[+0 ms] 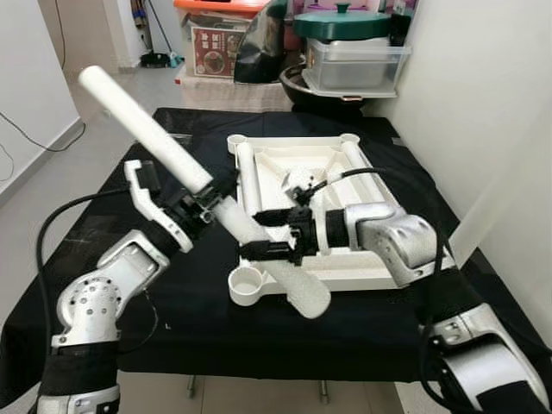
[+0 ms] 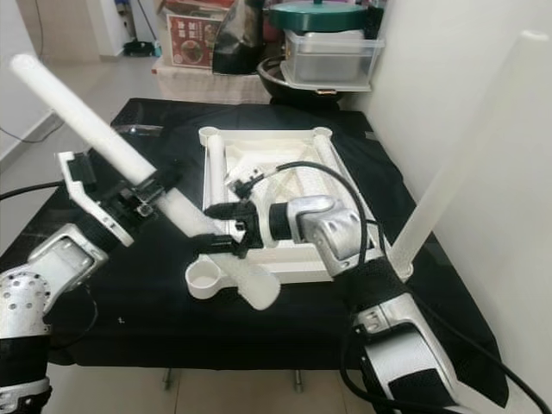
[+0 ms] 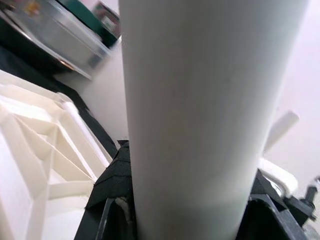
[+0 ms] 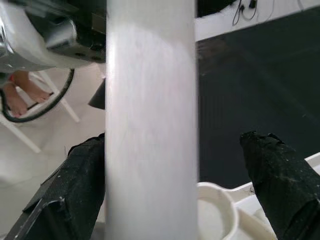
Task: Building children table
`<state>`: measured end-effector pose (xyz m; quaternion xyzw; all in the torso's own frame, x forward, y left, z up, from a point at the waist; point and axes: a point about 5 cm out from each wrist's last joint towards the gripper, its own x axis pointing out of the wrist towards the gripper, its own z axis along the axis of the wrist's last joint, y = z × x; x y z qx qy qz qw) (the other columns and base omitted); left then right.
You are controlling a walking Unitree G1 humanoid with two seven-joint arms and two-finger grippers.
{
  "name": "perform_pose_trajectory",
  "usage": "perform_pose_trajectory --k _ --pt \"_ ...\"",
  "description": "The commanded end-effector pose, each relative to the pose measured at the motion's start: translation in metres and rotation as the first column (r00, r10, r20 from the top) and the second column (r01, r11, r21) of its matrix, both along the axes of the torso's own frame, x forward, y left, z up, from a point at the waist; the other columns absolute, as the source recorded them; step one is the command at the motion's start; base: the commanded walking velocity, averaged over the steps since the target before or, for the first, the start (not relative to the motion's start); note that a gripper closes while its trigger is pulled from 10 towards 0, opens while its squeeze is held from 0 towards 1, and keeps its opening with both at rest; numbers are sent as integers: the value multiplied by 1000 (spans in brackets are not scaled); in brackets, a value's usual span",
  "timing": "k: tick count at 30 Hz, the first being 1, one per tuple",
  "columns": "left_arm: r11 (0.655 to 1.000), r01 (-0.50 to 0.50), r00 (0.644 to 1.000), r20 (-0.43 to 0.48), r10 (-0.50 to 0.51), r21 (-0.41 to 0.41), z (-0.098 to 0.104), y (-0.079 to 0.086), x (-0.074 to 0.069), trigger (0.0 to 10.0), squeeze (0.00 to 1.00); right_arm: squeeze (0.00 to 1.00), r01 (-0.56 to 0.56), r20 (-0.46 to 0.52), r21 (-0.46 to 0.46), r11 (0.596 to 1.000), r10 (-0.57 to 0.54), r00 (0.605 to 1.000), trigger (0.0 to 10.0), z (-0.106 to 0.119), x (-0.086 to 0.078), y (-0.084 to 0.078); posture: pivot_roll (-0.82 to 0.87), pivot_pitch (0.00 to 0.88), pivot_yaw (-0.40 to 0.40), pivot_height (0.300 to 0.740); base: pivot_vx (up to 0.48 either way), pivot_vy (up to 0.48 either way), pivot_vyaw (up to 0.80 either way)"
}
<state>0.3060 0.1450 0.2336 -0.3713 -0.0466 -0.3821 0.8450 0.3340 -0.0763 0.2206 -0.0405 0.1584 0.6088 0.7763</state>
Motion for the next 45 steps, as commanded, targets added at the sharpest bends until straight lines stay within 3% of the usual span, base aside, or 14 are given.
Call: perform_pose_trajectory --k 1,10,11,13,24,26,30,31,32,40,43,44,45 --pt "998 52 998 27 -53 38 3 -9 0 10000 0 0 -32 -30 4 999 32 999 10000 -3 -7 7 48 0 -23 740 0 0 0" --pt "986 139 988 47 -144 88 4 -22 3 10000 0 0 -96 -89 -22 995 94 992 10000 -14 -23 22 35 0 -13 740 0 0 0" --pt "983 155 985 56 -161 103 5 -27 4 10000 0 0 -111 -102 -26 993 108 989 39 -17 -26 25 35 0 -11 740 0 0 0" --pt "976 180 980 65 -189 121 6 -35 6 10000 0 0 -127 -122 -30 991 123 985 0 -22 -31 32 35 0 -11 740 0 0 0" --pt "975 193 976 82 -202 107 8 -40 8 10000 0 0 -108 -142 -52 993 99 985 0 -30 -36 37 30 0 -7 740 0 0 0" --pt "982 168 981 81 -175 86 6 -38 8 10000 0 0 -8 -139 -12 1000 7 990 0 -28 -27 37 27 0 -7 740 0 0 0" --pt "985 154 983 83 -161 82 4 -37 8 10000 0 0 28 -140 10 1000 -26 990 0 -25 -23 37 28 0 -8 740 0 0 0" --pt "986 145 985 85 -152 81 2 -37 8 10000 686 0 48 -141 23 999 -45 989 0 -24 -21 36 28 0 -9 740 0 0 0" --pt "989 127 987 88 -134 81 0 -36 8 10000 1000 0 59 -144 36 998 -54 988 0 -22 -20 35 29 0 -16 740 0 0 0" --pt "996 59 992 110 -66 65 1 -24 8 10000 1000 0 129 -145 82 988 -117 983 0 -15 -14 24 28 0 -20 740 0 0 0" --pt "999 12 991 136 -17 41 8 -11 5 10000 1000 0 200 -149 113 973 -183 972 0 -11 -5 13 30 0 -23 740 0 0 0" --pt "1000 -29 990 139 27 12 12 1 2 10000 1000 0 258 -164 136 956 -235 958 0 -10 0 3 38 0 -32 740 0 0 0" --pt "1000 -29 990 139 27 12 12 1 2 10000 1000 0 258 -164 136 956 -235 958 0 -10 0 3 38 0 -32 740 0 0 0"
